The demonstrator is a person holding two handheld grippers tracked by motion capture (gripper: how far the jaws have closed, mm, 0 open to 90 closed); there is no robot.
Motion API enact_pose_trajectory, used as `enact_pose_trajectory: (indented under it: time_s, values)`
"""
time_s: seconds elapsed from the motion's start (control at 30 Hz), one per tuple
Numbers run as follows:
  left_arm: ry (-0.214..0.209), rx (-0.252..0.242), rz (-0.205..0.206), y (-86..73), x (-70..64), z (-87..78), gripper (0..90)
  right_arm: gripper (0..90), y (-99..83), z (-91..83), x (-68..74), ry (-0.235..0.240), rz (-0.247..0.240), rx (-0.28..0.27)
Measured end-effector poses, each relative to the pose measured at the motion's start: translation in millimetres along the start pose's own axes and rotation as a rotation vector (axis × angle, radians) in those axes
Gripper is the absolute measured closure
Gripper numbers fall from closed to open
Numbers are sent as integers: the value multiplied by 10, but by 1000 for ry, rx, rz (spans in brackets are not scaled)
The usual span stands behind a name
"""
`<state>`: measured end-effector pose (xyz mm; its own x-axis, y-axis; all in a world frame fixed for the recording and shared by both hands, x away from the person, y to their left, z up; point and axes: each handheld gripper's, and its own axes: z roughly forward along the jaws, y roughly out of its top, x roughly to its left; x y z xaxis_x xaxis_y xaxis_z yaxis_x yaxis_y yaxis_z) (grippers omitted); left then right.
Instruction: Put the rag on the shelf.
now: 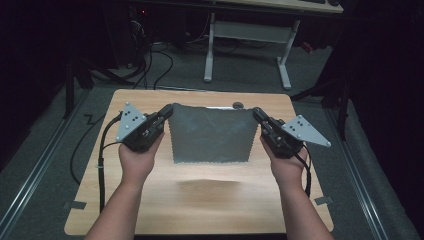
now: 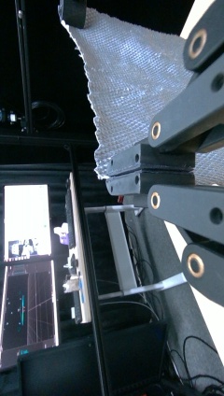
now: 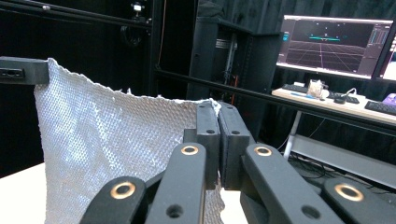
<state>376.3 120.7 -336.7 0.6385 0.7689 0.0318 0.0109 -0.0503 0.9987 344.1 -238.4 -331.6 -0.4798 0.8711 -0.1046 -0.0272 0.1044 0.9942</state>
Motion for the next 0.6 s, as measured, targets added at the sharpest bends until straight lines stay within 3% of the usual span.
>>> enact_pose_trajectory:
  time_s: [0.27,0.37,0.6]
  values:
    - [22,27,-6,-20,87,179,900,890,2,175,-87,-20,6,26]
    - [25,35,-35,-20,171,281,900,890,4,261,-131,-26,12,34]
    - [57,60,-22,-6,309,510,900,891,3,483,-243,-33,39,54]
